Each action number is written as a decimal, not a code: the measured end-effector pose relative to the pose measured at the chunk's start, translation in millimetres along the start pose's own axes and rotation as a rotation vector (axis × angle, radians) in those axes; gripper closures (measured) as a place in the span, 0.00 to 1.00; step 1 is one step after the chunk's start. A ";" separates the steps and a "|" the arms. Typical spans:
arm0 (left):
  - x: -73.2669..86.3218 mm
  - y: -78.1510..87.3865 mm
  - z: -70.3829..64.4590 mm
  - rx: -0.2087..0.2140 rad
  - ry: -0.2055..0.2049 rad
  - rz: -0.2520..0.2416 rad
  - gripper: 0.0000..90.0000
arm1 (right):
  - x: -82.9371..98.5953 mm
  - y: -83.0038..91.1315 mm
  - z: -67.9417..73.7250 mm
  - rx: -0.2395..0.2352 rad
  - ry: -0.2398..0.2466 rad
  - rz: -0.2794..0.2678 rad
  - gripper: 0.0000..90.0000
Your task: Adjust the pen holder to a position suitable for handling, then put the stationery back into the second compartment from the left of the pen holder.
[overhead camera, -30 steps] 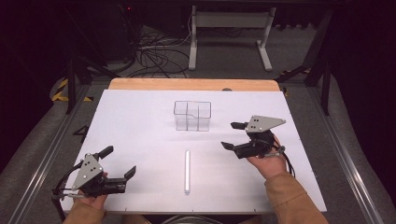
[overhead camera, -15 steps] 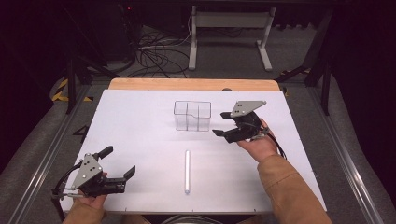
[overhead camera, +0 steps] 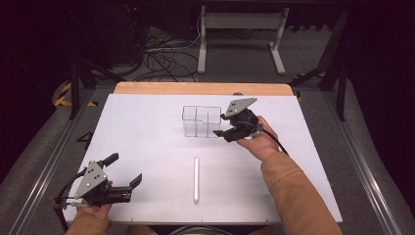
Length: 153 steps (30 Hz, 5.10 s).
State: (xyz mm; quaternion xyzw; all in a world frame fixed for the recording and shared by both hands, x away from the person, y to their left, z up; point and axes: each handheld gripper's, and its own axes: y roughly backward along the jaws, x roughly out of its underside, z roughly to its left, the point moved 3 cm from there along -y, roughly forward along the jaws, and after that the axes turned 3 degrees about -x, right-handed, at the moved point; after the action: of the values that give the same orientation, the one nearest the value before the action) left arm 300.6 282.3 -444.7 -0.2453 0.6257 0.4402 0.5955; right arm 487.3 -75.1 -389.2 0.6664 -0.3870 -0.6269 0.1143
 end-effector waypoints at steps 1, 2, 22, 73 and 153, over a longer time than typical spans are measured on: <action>0.0 -0.1 0.0 0.000 0.001 -0.001 0.01 | 0.0 0.0 0.0 0.000 0.000 0.000 0.40; 0.1 -0.2 0.3 0.002 -0.002 0.000 0.01 | -0.2 -2.1 -1.3 0.002 0.005 0.010 0.40; 1.1 -2.6 1.2 0.014 0.001 0.007 0.02 | -7.3 -49.8 -13.0 0.002 0.036 0.136 0.49; 1.4 -5.5 0.1 0.021 0.006 0.014 0.02 | -7.8 -37.1 -1.8 -0.160 0.084 0.148 0.99; -7.1 -17.0 -7.7 0.050 0.019 0.033 0.00 | 48.4 98.3 49.8 0.043 -0.106 -0.268 0.07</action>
State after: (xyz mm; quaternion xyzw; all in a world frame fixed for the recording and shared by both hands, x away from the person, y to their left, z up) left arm 311.9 265.9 -443.0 -0.2241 0.6460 0.4321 0.5880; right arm 400.5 -156.8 -372.0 0.6802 -0.3134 -0.6626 -0.0051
